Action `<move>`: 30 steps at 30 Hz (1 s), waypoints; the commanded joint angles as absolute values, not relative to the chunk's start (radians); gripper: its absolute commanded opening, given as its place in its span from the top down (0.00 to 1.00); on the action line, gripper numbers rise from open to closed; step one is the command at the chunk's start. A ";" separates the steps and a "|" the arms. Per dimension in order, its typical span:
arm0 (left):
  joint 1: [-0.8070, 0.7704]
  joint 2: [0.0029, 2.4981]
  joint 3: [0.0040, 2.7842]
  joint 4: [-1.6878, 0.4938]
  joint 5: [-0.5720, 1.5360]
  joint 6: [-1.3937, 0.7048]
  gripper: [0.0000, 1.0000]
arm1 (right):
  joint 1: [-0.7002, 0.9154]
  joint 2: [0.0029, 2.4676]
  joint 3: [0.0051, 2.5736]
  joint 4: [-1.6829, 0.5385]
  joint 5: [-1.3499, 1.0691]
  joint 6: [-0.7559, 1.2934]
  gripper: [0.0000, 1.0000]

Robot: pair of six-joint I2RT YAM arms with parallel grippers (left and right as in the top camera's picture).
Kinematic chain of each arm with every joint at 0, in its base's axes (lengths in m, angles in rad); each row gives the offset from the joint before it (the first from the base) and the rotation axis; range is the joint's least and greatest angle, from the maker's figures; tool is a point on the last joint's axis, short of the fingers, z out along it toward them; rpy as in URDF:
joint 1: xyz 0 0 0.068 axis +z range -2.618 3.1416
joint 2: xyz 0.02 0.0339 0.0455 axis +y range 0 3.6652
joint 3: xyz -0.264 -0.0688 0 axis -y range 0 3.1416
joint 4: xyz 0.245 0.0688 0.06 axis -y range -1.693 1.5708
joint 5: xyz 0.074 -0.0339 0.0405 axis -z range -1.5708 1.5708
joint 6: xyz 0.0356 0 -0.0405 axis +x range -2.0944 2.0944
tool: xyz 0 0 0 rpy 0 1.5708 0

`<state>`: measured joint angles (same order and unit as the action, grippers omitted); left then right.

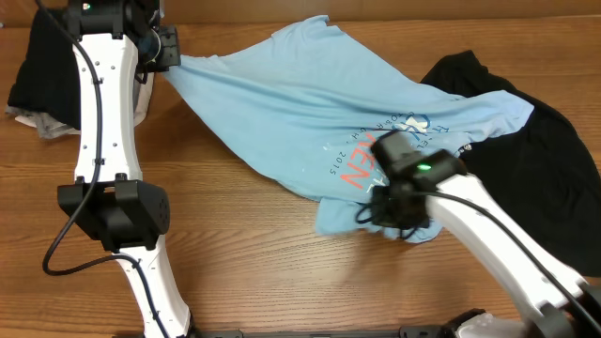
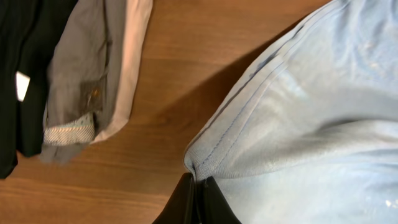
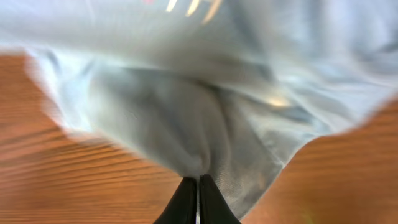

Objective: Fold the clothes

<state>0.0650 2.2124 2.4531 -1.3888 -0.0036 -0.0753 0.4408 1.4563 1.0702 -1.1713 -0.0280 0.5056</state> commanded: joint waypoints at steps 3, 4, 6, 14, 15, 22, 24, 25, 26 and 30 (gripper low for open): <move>0.089 2.159 2.457 -1.426 -0.010 -0.075 0.96 | 0.288 1.343 1.095 -1.157 -0.020 0.479 0.96; 0.089 2.160 2.457 -1.429 -0.010 -0.075 0.96 | 0.268 1.343 1.094 -1.143 -0.020 0.466 0.96; 0.087 2.163 2.457 -1.428 -0.007 -0.075 0.96 | 0.229 1.356 1.093 -1.103 -0.020 0.436 0.96; 0.064 2.180 2.455 -1.417 -0.007 -0.075 0.96 | 0.173 1.470 1.093 -0.973 -0.020 0.406 0.96; 0.060 2.182 2.455 -1.416 -0.007 -0.075 0.96 | 0.173 1.491 1.093 -0.962 -0.020 0.407 0.96; 0.049 2.186 2.455 -1.414 -0.007 -0.075 0.96 | 0.173 1.546 1.093 -0.960 -0.031 0.415 0.96; 0.050 2.186 2.455 -1.421 -0.008 -0.075 0.96 | 0.173 1.545 1.093 -0.965 -0.032 0.416 0.96; 0.052 2.186 2.455 -1.429 -0.008 -0.075 0.96 | 0.173 1.545 1.093 -0.971 -0.038 0.416 0.96; 0.054 2.185 2.455 -1.438 -0.011 -0.075 0.96 | 0.173 1.545 1.093 -0.977 -0.041 0.416 0.96; 0.074 2.162 2.457 -1.483 -0.026 -0.075 0.96 | 0.173 1.522 1.093 -1.016 -0.058 0.416 0.96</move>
<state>0.0547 2.2120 2.4531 -1.4635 -0.0051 -0.0757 0.1772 1.5494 1.0744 -1.0054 -0.0395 0.4179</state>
